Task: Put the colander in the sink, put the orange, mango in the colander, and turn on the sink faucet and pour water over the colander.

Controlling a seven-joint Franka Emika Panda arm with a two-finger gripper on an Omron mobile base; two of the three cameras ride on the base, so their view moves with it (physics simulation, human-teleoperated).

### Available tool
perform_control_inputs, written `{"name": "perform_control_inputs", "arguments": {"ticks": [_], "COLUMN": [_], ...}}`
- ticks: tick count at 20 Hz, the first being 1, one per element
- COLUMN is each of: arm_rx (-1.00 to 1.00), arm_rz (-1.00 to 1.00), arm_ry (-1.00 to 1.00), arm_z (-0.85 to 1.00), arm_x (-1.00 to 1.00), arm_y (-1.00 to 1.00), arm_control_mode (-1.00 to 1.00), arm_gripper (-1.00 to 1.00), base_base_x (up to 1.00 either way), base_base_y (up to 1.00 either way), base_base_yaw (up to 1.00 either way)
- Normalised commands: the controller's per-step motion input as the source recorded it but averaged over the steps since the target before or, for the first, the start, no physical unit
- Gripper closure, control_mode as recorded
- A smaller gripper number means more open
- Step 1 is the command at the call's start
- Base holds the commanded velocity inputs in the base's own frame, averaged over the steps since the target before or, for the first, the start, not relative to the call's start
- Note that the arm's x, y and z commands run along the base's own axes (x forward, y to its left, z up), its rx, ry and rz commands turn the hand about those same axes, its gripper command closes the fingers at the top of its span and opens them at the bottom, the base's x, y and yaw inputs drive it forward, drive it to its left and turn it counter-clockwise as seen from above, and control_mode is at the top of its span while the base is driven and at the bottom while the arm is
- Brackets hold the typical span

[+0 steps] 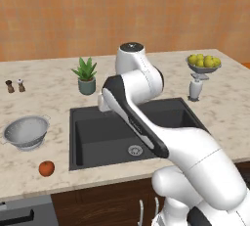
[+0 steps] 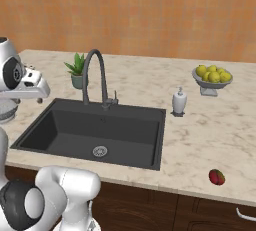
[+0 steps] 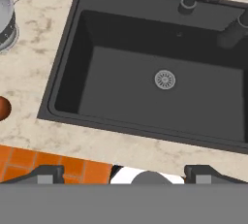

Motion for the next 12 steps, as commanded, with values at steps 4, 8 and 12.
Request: {"name": "perform_control_inputs", "arguments": {"ticks": [4, 8, 12], "arm_rx": [0.0, 0.01, 0.06], "arm_rz": [-0.02, -0.05, -0.07], "arm_ry": [0.02, 0.03, 0.0], "arm_z": [-0.52, -0.58, -0.5], "arm_x": [0.01, 0.11, 0.2], "arm_y": [0.97, 0.74, 0.62], "arm_control_mode": [-1.0, -1.0, -1.0], "arm_gripper": [-1.0, -1.0, -1.0], "base_base_x": [0.0, 0.0, 0.0], "base_base_y": [0.0, 0.0, 0.0], "base_base_yaw": [0.0, 0.0, 0.0]}}
